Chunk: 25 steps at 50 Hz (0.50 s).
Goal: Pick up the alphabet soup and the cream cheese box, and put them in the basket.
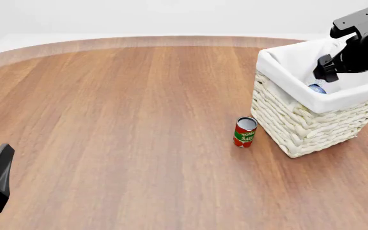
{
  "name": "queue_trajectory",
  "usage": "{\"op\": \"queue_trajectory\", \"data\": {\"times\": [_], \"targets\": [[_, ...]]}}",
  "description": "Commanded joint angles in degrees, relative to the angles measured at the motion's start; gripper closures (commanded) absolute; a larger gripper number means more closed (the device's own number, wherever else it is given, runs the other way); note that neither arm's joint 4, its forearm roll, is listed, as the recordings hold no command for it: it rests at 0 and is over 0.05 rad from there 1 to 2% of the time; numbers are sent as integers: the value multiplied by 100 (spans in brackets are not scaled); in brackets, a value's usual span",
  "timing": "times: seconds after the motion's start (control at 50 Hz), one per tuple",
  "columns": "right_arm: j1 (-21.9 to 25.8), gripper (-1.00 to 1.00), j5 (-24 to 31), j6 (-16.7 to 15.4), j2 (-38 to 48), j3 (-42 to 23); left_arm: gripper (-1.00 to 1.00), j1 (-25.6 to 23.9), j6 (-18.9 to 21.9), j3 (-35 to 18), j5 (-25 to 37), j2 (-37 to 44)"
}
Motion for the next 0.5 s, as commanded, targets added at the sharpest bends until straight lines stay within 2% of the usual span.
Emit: {"op": "queue_trajectory", "data": {"times": [0.02,0.5], "targets": [[73,-100,191,140,-476,71,-100,0,0,0,0,0],[279,-100,1061,389,-1445,-390,-100,0,0,0,0,0]]}}
